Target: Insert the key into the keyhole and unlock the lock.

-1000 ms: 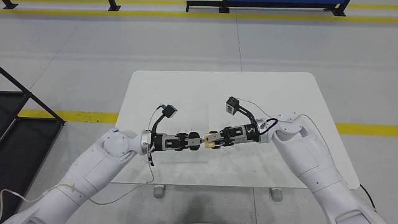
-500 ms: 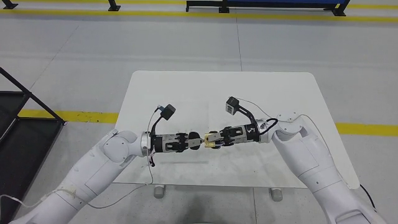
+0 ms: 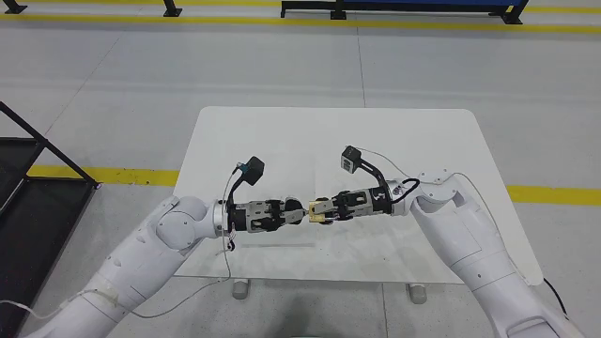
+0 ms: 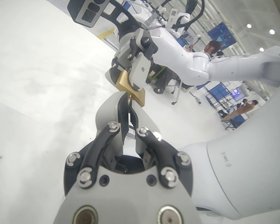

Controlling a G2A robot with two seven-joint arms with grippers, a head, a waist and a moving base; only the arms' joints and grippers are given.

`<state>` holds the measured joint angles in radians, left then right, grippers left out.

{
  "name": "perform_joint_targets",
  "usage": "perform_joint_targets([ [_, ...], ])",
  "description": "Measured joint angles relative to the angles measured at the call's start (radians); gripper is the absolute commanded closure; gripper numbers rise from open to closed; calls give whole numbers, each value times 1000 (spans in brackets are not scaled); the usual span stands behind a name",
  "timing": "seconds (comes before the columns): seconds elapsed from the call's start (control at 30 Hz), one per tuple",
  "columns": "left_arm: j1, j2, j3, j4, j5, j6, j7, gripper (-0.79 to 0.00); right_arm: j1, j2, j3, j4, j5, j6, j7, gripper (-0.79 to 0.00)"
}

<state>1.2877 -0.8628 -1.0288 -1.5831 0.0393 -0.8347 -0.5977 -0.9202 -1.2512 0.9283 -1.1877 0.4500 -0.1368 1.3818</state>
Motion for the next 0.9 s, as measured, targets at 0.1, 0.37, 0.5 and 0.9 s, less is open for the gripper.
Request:
perform_joint_targets([
  [0.1,12,-2,-10,-8,53,-10,42,0,0,0,0,0,0,0,0,0],
  [0.37,42,-6,-40,-34,186,-32,131,0,0,0,0,0,0,0,0,0],
  [0.5,57,-8,-51,-46,246,-32,167,0,0,0,0,0,0,0,0,0],
  [0.9,92,-16,-81,-82,415,-44,278,0,0,0,0,0,0,0,0,0],
])
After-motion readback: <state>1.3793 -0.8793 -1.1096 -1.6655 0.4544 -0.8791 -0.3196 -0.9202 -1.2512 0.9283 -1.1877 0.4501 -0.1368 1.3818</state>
